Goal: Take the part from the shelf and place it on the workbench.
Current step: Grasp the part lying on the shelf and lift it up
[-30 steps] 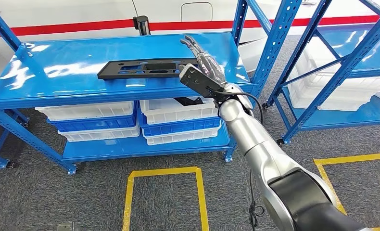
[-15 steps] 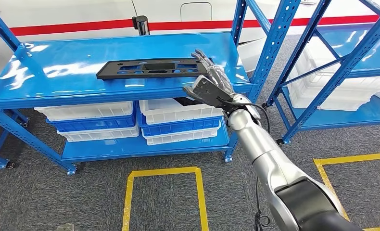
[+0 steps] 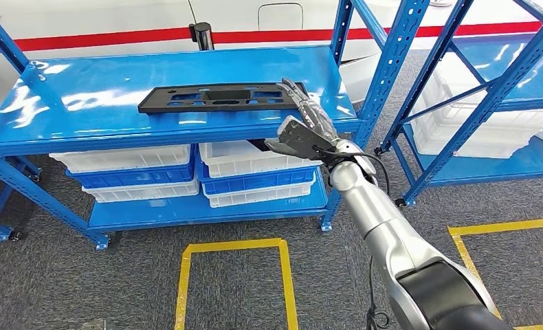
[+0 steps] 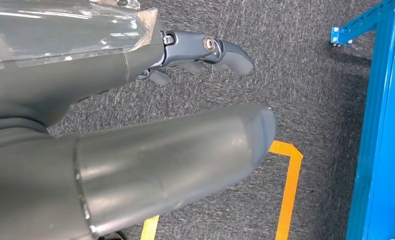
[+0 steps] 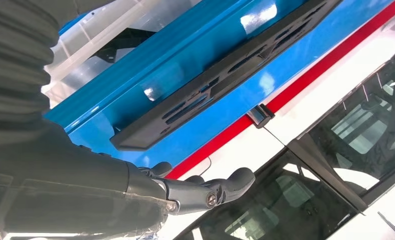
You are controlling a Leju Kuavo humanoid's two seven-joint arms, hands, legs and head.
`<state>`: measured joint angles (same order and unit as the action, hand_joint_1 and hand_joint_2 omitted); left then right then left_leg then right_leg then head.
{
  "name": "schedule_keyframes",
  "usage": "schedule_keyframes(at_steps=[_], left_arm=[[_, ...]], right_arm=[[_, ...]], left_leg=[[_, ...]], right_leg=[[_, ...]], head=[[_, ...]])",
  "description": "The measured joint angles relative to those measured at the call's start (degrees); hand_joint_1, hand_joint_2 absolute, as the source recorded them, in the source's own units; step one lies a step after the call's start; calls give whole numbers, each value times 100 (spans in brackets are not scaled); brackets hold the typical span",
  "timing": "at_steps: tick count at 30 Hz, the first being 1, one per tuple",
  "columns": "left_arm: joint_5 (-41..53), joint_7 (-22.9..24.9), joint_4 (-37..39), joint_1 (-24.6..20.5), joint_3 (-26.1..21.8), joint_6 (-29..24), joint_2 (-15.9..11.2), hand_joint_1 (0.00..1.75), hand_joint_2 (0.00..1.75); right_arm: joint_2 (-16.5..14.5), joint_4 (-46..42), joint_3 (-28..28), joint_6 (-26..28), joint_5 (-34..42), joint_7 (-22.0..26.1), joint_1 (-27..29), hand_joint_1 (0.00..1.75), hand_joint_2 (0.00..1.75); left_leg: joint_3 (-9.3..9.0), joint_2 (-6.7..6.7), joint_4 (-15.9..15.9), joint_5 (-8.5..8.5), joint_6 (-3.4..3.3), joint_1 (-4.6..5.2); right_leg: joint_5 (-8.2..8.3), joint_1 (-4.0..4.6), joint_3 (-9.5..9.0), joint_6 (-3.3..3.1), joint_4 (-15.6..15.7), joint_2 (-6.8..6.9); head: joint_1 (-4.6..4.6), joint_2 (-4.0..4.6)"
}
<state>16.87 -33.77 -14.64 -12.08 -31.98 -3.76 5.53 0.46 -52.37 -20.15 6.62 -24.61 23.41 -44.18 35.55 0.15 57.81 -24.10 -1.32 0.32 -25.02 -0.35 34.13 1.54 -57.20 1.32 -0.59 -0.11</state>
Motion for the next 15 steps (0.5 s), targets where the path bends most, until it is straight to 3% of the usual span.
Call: schedule_keyframes(at_steps=[15], left_arm=[[44,49,0,-68,132,44,34,0,0]], right_arm=[[-8,-502,-119,-113,-193,-193,5,0,175]], left_leg=[[1,0,0,0,0,0]], right_leg=[[0,0,-1,0,0,0]], head=[[0,0]])
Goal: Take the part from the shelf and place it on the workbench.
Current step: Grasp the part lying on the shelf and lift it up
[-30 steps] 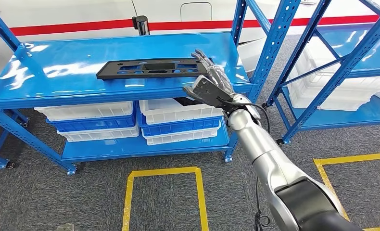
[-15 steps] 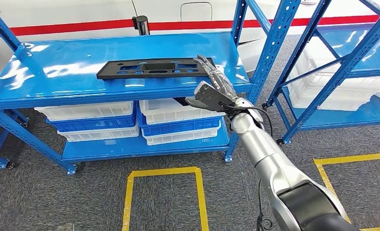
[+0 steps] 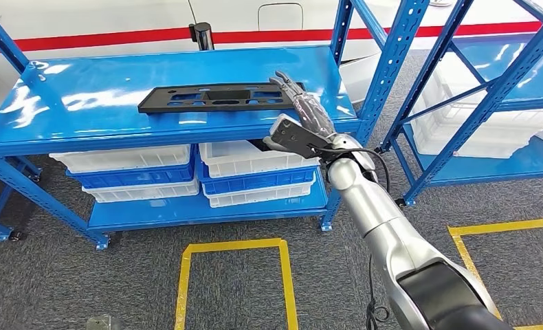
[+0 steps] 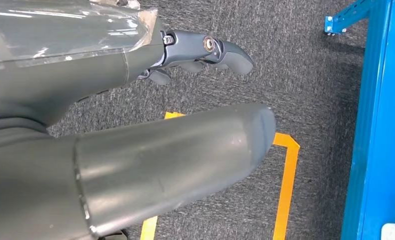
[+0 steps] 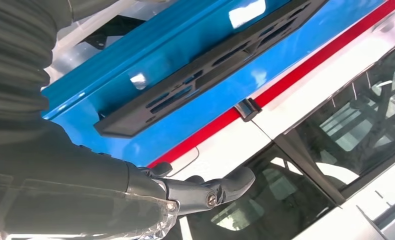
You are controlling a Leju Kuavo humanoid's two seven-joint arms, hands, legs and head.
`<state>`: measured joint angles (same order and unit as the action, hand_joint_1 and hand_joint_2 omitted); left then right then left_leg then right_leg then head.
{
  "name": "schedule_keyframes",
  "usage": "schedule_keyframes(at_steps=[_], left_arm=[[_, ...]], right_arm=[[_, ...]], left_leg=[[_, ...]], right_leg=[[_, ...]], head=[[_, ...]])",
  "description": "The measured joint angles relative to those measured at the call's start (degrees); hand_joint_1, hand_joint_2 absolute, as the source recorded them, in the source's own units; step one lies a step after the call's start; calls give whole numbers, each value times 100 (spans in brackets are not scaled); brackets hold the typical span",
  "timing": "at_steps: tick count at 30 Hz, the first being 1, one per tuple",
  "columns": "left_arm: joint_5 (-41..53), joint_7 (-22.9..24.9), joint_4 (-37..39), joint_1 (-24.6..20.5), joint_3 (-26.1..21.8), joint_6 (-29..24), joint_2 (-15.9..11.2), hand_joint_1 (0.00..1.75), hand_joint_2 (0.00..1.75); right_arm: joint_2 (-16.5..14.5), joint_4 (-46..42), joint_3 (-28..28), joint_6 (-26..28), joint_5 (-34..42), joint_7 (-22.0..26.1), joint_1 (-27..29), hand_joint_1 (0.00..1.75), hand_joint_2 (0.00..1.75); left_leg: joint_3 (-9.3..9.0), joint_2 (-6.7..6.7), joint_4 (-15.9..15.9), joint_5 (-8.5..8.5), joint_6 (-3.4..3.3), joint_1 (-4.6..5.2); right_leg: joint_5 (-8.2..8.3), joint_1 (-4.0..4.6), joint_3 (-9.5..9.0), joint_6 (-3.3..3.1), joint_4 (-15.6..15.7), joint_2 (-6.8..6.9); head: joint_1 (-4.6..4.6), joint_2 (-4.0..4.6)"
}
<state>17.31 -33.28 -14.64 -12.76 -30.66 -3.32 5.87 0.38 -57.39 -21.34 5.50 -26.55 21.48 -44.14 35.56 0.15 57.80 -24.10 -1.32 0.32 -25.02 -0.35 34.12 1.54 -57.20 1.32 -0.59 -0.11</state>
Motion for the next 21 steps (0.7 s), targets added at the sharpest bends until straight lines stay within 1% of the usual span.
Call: schedule_keyframes(at_steps=[3,9,11,13,14,15,16,17,18,19,20,21], left_arm=[[-2,2,0,-16,12,-11,4,0,0],[-46,-46,0,-20,13,-28,-1,0,0],[-53,-68,0,-20,13,-34,-4,0,0],[-57,-81,-1,-23,19,-36,1,0,0],[-57,-84,-2,-29,28,-35,4,0,0],[-57,-84,-2,-34,41,-33,8,0,0],[-56,-85,-2,-38,55,-32,13,0,0],[-55,-84,-2,-40,68,-29,16,0,0],[-52,-84,-2,-38,81,-27,22,0,0],[-48,-84,-2,-36,94,-24,30,0,0],[-43,-84,-2,-34,108,-19,36,0,0],[-35,-84,-2,-34,122,-10,42,0,0]], right_arm=[[-2,-148,-63,-58,-5,-50,-1,0,175],[-14,-274,-163,-125,36,-72,-20,0,175],[-22,-306,-192,-137,82,-73,-42,0,175],[-18,-359,-207,-139,125,-74,-69,0,175],[-9,-383,-210,-139,139,-74,-84,0,175],[1,-400,-211,-139,146,-75,-92,0,175],[13,-406,-211,-139,155,-78,-92,0,175],[27,-409,-211,-139,162,-83,-79,0,175],[43,-412,-211,-138,169,-86,-57,0,175],[62,-418,-211,-138,175,-90,-35,0,175],[81,-432,-211,-137,179,-92,-20,0,175],[99,-452,-210,-136,181,-92,-15,0,175]], left_leg=[[0,1,0,0,0,0],[24,0,29,-20,-36,10],[23,5,17,-12,-67,20],[-24,7,-69,33,-128,-15],[-52,7,-116,54,-158,-36],[-73,8,-149,68,-179,-55],[-78,15,-159,66,-187,-53],[-77,25,-157,65,-188,-55],[-77,40,-155,60,-183,-57],[-80,58,-150,53,-171,-63],[-85,77,-141,42,-152,-74],[-90,93,-122,23,-120,-87]], right_leg=[[0,0,0,0,0,0],[12,-77,-7,21,6,9],[22,-87,-14,43,22,21],[-20,-75,18,68,-31,10],[-109,-69,97,56,-196,-15],[-244,-66,237,31,-487,-44],[-405,-71,419,0,-877,-71],[-549,-72,620,-17,-1287,-87],[-627,-77,765,-8,-1575,-95],[-619,-88,811,26,-1656,-98],[-525,-105,742,80,-1501,-99],[-373,-130,569,145,-1145,-99]], head=[[0,0],[0,0],[2,0],[0,0],[-4,0],[-9,0],[-11,0],[-15,0],[-16,0],[-16,0],[-16,0],[-16,0]])
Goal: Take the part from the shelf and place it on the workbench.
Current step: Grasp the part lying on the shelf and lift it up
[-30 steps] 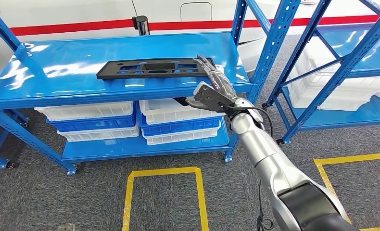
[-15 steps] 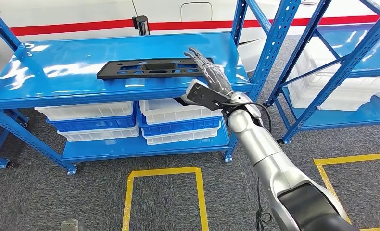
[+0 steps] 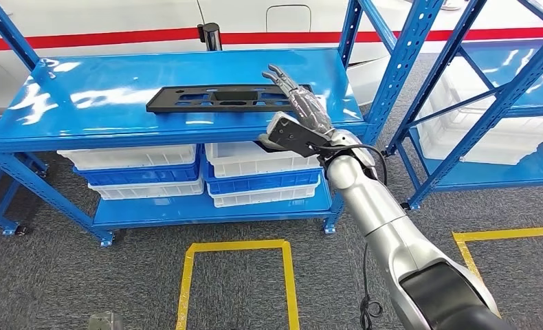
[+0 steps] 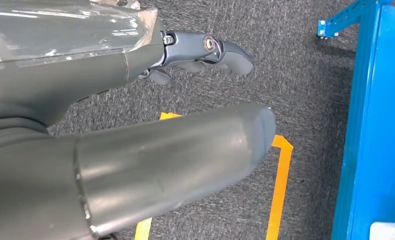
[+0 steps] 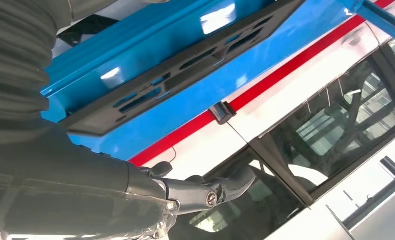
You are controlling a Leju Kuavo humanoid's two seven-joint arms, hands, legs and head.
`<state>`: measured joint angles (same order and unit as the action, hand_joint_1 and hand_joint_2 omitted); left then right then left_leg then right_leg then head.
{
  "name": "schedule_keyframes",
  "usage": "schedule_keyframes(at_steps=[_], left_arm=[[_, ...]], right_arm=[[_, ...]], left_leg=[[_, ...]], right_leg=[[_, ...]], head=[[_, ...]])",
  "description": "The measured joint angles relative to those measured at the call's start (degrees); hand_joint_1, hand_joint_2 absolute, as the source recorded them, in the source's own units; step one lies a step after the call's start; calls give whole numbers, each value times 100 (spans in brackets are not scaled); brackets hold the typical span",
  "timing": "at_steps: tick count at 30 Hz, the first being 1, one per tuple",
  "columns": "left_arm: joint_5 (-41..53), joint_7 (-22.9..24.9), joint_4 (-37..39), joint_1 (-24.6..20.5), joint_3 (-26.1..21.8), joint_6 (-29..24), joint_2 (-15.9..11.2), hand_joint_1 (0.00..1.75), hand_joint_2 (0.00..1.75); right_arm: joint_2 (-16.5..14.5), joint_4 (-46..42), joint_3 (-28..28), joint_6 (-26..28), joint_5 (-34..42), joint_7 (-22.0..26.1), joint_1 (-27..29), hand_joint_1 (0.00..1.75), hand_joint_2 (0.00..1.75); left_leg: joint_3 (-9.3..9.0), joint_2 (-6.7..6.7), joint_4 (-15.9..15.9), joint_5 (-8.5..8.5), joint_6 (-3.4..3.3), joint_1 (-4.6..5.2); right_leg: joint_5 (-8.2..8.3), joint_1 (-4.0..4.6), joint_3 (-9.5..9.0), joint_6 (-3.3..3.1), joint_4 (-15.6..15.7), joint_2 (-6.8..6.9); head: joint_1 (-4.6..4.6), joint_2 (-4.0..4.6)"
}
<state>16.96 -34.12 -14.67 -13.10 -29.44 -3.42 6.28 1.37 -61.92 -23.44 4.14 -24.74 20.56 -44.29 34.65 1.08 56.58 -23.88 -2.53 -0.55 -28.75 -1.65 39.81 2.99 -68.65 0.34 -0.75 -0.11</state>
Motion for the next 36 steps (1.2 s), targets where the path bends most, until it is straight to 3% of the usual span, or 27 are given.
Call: schedule_keyframes(at_steps=[1,3,6,8,10,12,13,14,16,18,19,21,23,25,27,28,29,30,32,33,34,36], left_arm=[[9,1,0,-2,13,8,2,0,0],[27,4,-2,-15,29,18,1,0,0],[35,10,-6,-29,43,13,-2,0,0],[35,15,-9,-40,64,9,-3,0,0],[29,17,-11,-55,90,8,-1,0,0],[7,17,-11,-55,103,8,-2,0,0],[-4,17,-11,-51,107,9,-3,0,0],[-13,17,-11,-48,110,10,-5,0,0],[-15,16,-11,-47,112,13,-18,0,0],[-16,10,-10,-54,114,15,-40,0,0],[-17,7,-10,-59,115,16,-51,0,0],[-20,1,-12,-68,116,16,-61,0,0],[-21,1,-14,-71,116,16,-58,0,0],[-20,-1,-15,-78,116,16,-49,0,0],[-27,-7,-15,-68,116,17,-36,0,0],[-35,-14,-14,-55,116,17,-28,0,0],[-50,-22,-14,-42,116,18,-22,0,0],[-64,-29,-13,-30,116,19,-20,0,0],[-87,-43,-13,-11,115,19,-22,0,0],[-92,-54,-14,-5,114,20,-26,0,0],[-101,-64,-15,-2,114,25,-25,0,0],[-117,-89,-16,-2,113,35,-22,0,0]], right_arm=[[22,-22,1,1,2,-1,-3,0,175],[50,-67,0,1,3,-2,5,0,175],[87,-99,3,1,3,-10,35,0,175],[99,-122,3,1,4,-14,30,0,175],[99,-138,2,1,4,-15,24,0,175],[99,-138,-1,1,4,-15,29,0,175],[98,-138,-1,1,4,-15,33,0,175],[97,-138,-1,1,4,-15,33,0,175],[91,-135,-1,1,4,-15,30,0,175],[84,-128,-2,1,5,-14,26,0,175],[81,-124,-2,1,6,-14,27,0,175],[79,-122,-2,2,7,-15,25,0,175],[81,-123,-1,4,8,-11,5,0,175],[86,-116,-1,6,11,-7,-12,0,175],[93,-92,-2,9,18,2,8,0,175],[98,-76,-2,12,23,8,23,0,175],[102,-58,-3,13,27,14,32,0,175],[103,-42,-3,13,30,20,36,0,175],[109,2,-5,14,34,29,40,0,175],[109,25,-13,13,33,33,39,0,175],[104,44,-21,15,34,38,37,0,175],[89,59,-36,19,34,47,4,0,175]], left_leg=[[5,11,36,-29,45,-2],[30,27,112,-99,139,6],[37,33,133,-160,230,-21],[110,-11,318,-247,278,-51],[432,-70,925,-436,316,-59],[917,-90,1617,-565,322,-57],[1082,-91,1749,-503,303,-53],[1131,-91,1660,-335,264,-41],[935,-92,984,179,110,27],[636,-109,399,403,-61,118],[542,-119,253,376,-128,155],[399,-125,79,283,-200,187],[209,-111,-86,246,-221,173],[44,-81,-180,187,-213,147],[-73,-44,-190,77,-184,132],[-144,-23,-191,12,-158,124],[-228,-3,-190,-58,-129,115],[-321,11,-187,-131,-95,102],[-496,21,-156,-303,-18,81],[-556,21,-136,-389,24,80],[-601,16,-117,-464,66,84],[-643,4,-36,-528,127,82]], right_leg=[[138,-27,-204,57,418,-2],[267,-39,-490,42,953,-26],[230,-3,-561,-129,1015,-48],[193,-10,-628,-215,1019,-53],[132,3,-717,-296,1022,-52],[55,40,-798,-341,1022,-51],[8,61,-846,-350,1022,-53],[-41,81,-906,-354,1023,-54],[-154,103,-1040,-357,1036,-53],[-244,112,-1154,-326,1096,-50],[-258,108,-1201,-297,1131,-44],[-214,113,-1280,-188,1155,-31],[-142,125,-1164,-94,895,-28],[-187,118,-749,-117,276,-36],[-417,100,-250,-176,-271,-38],[-520,83,-72,-162,-353,-38],[-540,60,21,-108,-260,-37],[-427,26,31,-6,-3,-35],[137,-43,-81,231,729,-2],[389,-47,-165,253,984,35],[571,-30,-225,206,1120,58],[615,-4,-317,-22,1132,69]], head=[[-2,0],[3,0],[14,0],[19,0],[25,0],[28,0],[29,0],[30,0],[26,0],[22,0],[24,0],[28,0],[22,0],[20,0],[22,0],[22,0],[22,0],[22,0],[21,0],[18,0],[25,0],[35,0]])
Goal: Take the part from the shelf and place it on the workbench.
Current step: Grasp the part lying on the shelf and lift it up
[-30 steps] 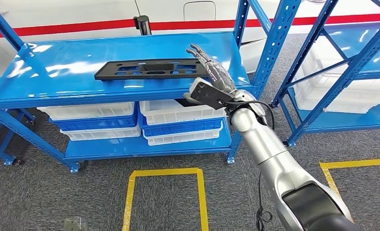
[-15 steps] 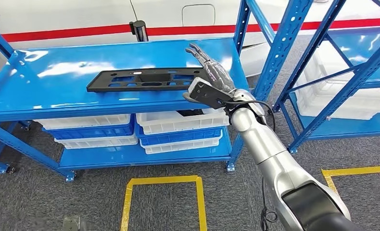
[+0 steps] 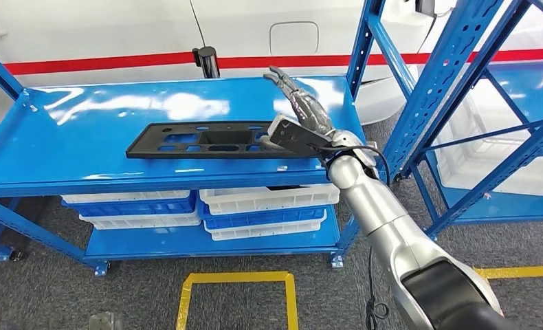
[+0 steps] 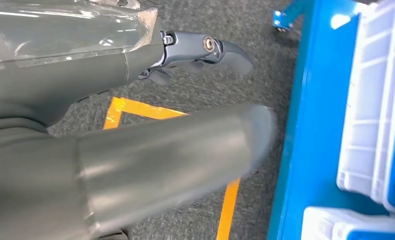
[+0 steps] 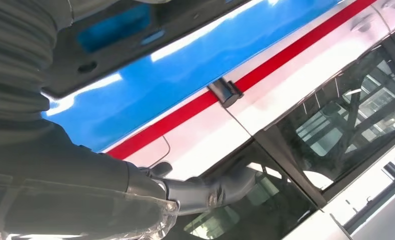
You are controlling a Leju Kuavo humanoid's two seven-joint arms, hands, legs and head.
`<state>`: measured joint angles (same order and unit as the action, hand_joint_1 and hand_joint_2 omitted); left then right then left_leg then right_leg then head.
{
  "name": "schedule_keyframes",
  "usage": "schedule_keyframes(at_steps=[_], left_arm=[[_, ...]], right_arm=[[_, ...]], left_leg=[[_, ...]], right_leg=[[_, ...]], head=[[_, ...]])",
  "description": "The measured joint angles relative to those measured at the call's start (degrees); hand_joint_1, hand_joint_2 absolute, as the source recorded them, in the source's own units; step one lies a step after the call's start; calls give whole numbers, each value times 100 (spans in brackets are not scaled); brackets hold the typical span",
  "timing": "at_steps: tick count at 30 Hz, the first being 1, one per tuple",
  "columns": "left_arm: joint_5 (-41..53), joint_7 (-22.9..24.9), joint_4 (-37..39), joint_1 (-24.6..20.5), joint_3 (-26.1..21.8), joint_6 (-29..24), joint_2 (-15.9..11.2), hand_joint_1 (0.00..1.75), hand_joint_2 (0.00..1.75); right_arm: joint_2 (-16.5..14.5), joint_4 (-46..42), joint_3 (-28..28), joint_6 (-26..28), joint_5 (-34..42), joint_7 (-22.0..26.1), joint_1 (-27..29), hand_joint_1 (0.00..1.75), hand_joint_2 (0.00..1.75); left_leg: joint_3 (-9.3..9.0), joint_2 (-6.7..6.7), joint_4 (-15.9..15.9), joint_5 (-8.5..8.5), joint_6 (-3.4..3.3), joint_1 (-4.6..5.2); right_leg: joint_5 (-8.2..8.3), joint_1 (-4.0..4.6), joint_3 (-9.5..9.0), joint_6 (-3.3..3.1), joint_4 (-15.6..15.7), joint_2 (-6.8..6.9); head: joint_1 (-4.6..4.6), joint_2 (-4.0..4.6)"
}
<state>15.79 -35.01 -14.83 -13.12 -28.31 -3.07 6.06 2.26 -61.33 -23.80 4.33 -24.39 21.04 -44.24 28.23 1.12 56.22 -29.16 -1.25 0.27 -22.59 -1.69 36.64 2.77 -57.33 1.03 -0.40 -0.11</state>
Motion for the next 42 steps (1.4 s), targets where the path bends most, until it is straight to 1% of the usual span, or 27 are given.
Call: schedule_keyframes(at_steps=[1,2,4,6,7,8,9,10,11,12,13,14,16,17,18,19,21,22,23,24,25,26,27,28,29,31,42], left_arm=[[-6,-8,-2,-4,0,6,0,0,0],[-7,-19,-3,-11,0,9,-2,0,0],[-10,-37,-6,-22,0,15,2,0,0],[-15,-46,-5,-16,0,15,13,0,0],[-18,-47,-5,-9,0,14,14,0,0],[-19,-47,-5,-4,0,12,13,0,0],[-20,-47,-5,-2,0,10,11,0,0],[-19,-46,-5,-1,1,8,9,0,0],[-17,-45,-4,-1,3,6,11,0,0],[-15,-42,-2,-3,4,4,14,0,0],[-12,-37,0,-4,7,3,18,0,0],[-11,-26,2,-5,10,1,24,0,0],[-7,11,0,-13,18,-7,32,0,0],[-4,29,-1,-21,22,-13,40,0,0],[0,42,-2,-35,24,-21,45,0,0],[3,49,-3,-49,26,-28,48,0,0],[5,57,-3,-70,26,-35,49,0,0],[5,61,-3,-72,27,-35,51,0,0],[5,63,-3,-72,27,-35,56,0,0],[6,66,-3,-72,27,-35,60,0,0],[6,67,-3,-72,27,-35,64,0,0],[6,67,-2,-73,27,-36,73,0,0],[6,68,-1,-77,27,-36,78,0,0],[6,71,-1,-79,27,-36,83,0,0],[6,75,1,-80,27,-38,86,0,0],[5,83,0,-79,28,-50,87,0,0],[23,69,-1,-81,108,-104,76,0,0]], right_arm=[[-13,-1,-2,3,0,4,-26,0,175],[-26,-1,-4,6,-2,9,-60,0,175],[-59,-2,-13,11,-6,16,-105,0,175],[-78,-1,-26,17,-7,20,-107,0,175],[-83,0,-33,20,-7,21,-99,0,175],[-84,0,-40,23,-7,21,-92,0,175],[-85,0,-48,26,-7,21,-90,0,175],[-86,-1,-55,29,-7,21,-91,0,175],[-87,-1,-60,31,-6,21,-94,0,175],[-87,-2,-64,33,-6,20,-97,0,175],[-84,-3,-68,34,-7,19,-102,0,175],[-81,-4,-73,36,-6,18,-107,0,175],[-73,-8,-82,39,-3,16,-119,0,175],[-66,-9,-84,40,-1,17,-124,0,175],[-59,-10,-84,42,1,18,-129,0,175],[-50,-11,-84,43,2,19,-128,0,175],[-30,-10,-84,44,2,20,-108,0,175],[-20,-9,-85,44,2,20,-91,0,175],[-10,-9,-85,44,2,19,-78,0,175],[-4,-9,-85,44,2,19,-72,0,175],[0,-9,-85,44,2,20,-72,0,175],[4,-10,-85,44,2,20,-80,0,175],[6,-10,-85,44,2,20,-90,0,175],[6,-11,-86,45,3,20,-98,0,175],[6,-11,-88,45,4,20,-105,0,175],[7,-11,-93,46,8,20,-109,0,175],[74,-186,-93,57,108,25,-54,0,175]], left_leg=[[35,-11,108,14,22,-14],[136,-23,319,50,41,-31],[546,-52,965,23,95,-65],[1048,-70,1580,-268,153,-92],[1236,-76,1709,-418,172,-104],[1343,-83,1673,-468,184,-117],[1357,-92,1469,-367,190,-130],[1289,-105,1128,-110,190,-146],[1194,-126,731,227,189,-162],[1111,-156,432,470,179,-168],[1044,-173,243,643,161,-164],[1020,-180,181,711,135,-148],[969,-158,190,736,52,-115],[949,-149,175,752,8,-103],[925,-143,159,752,-42,-97],[908,-137,147,744,-88,-89],[897,-113,148,708,-160,-49],[889,-94,149,690,-183,-26],[876,-71,150,674,-201,2],[855,-46,151,656,-214,30],[827,-25,151,636,-222,59],[802,-10,150,617,-226,79],[784,5,154,595,-218,102],[773,17,161,574,-213,119],[769,26,170,558,-219,128],[764,37,182,536,-231,131],[743,5,154,510,-200,118]], right_leg=[[-4,-7,-31,-75,5,-22],[-33,-24,-73,-134,10,-33],[-104,-24,-169,-222,19,-53],[-196,-16,-266,-269,19,-65],[-248,-14,-324,-270,20,-72],[-303,-15,-392,-262,20,-77],[-358,-20,-466,-248,20,-79],[-412,-24,-539,-229,23,-80],[-461,-18,-609,-203,20,-83],[-507,-3,-656,-169,17,-91],[-551,19,-682,-130,15,-98],[-588,41,-686,-87,17,-102],[-652,55,-688,-2,29,-98],[-696,53,-669,21,-28,-95],[-779,51,-599,22,-192,-96],[-907,48,-445,2,-492,-98],[-1190,62,46,-50,-1295,-101],[-1253,76,267,-51,-1592,-102],[-1218,95,391,-36,-1686,-103],[-1084,117,399,-13,-1541,-103],[-879,146,299,-2,-1189,-103],[-657,178,152,-18,-756,-107],[-457,206,2,-57,-384,-118],[-310,219,-103,-105,-134,-128],[-226,217,-154,-144,-27,-136],[-168,197,-177,-170,-4,-140],[-187,205,-176,-201,-4,-168]], head=[[7,0],[6,0],[8,0],[8,0],[9,0],[9,0],[8,0],[8,0],[11,0],[14,0],[11,0],[9,0],[0,0],[0,0],[-1,0],[-3,0],[-3,0],[-3,0],[-4,0],[-4,0],[-4,0],[-4,0],[-3,0],[-4,0],[-4,0],[-9,0],[-10,0]])
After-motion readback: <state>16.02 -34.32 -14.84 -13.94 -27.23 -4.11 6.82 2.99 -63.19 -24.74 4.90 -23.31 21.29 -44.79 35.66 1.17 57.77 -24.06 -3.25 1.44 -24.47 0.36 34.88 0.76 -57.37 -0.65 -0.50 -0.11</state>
